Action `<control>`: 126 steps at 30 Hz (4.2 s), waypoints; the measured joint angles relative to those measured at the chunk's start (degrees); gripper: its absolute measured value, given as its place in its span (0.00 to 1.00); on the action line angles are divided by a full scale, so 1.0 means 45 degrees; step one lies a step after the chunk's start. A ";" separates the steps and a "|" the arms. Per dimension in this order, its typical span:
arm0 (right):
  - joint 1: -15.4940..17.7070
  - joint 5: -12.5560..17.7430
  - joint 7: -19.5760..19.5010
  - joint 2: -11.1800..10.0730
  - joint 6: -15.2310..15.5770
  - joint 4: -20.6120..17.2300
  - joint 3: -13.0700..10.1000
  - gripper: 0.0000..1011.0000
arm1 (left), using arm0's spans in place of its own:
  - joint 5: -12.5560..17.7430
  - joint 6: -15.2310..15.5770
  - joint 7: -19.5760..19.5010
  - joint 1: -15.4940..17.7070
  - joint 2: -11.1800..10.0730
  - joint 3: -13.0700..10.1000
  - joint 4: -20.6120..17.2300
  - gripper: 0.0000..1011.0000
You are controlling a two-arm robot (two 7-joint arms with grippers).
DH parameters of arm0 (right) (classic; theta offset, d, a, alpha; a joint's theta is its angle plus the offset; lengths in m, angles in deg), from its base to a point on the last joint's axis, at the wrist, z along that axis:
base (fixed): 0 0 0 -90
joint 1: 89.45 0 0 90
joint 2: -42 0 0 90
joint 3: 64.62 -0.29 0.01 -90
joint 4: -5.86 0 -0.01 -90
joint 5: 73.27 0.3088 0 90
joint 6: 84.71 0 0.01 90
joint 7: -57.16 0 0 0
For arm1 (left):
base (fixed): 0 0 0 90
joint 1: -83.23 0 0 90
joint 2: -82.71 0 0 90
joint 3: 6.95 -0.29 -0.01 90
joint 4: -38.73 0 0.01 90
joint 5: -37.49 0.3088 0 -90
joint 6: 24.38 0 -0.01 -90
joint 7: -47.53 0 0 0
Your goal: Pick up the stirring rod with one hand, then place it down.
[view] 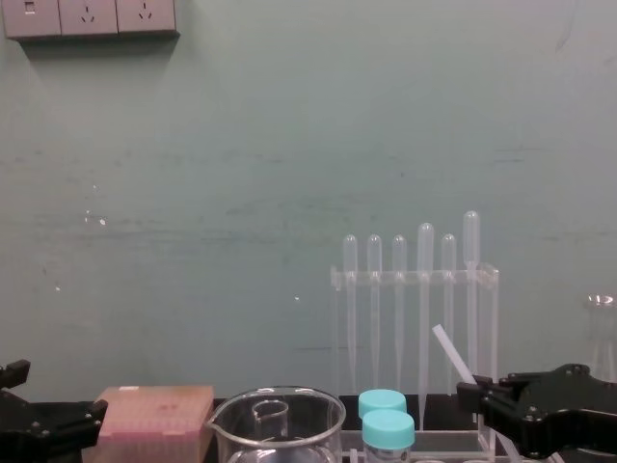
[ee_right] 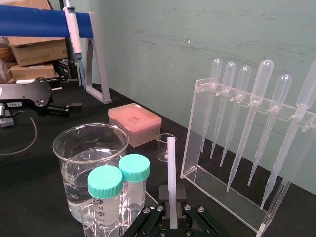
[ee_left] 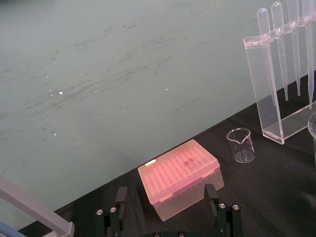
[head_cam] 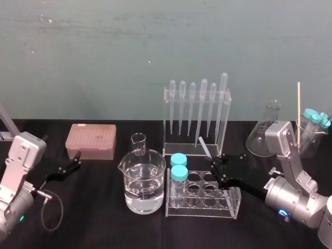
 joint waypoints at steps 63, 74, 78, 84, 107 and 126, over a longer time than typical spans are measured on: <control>0.1123 0.1048 0.1705 0.0812 -0.4200 0.0170 -0.3120 0.07 | 0.0000 0.0001 0.0000 0.0000 0.0000 0.0000 0.0000 0.99; 0.1108 0.1031 0.1702 0.0806 -0.4228 0.0156 -0.3101 0.07 | 0.0000 0.0000 0.0000 0.0001 0.0001 0.0000 0.0000 0.99; 0.1104 0.1028 0.1702 0.0805 -0.4232 0.0151 -0.3095 0.07 | 0.0000 0.0001 0.0000 -0.0001 0.0001 0.0000 0.0000 0.99; 0.1098 0.1026 0.1702 0.0805 -0.4239 0.0150 -0.3091 0.07 | 0.0000 0.0000 0.0000 0.0000 0.0000 0.0000 0.0000 0.99; 0.1097 0.1025 0.1703 0.0806 -0.4244 0.0150 -0.3090 0.07 | 0.0000 0.0000 0.0000 0.0001 0.0001 0.0000 0.0000 0.99; 0.1098 0.1025 0.1703 0.0806 -0.4242 0.0150 -0.3090 0.07 | 0.0000 0.0000 0.0000 0.0000 0.0000 0.0000 0.0000 0.99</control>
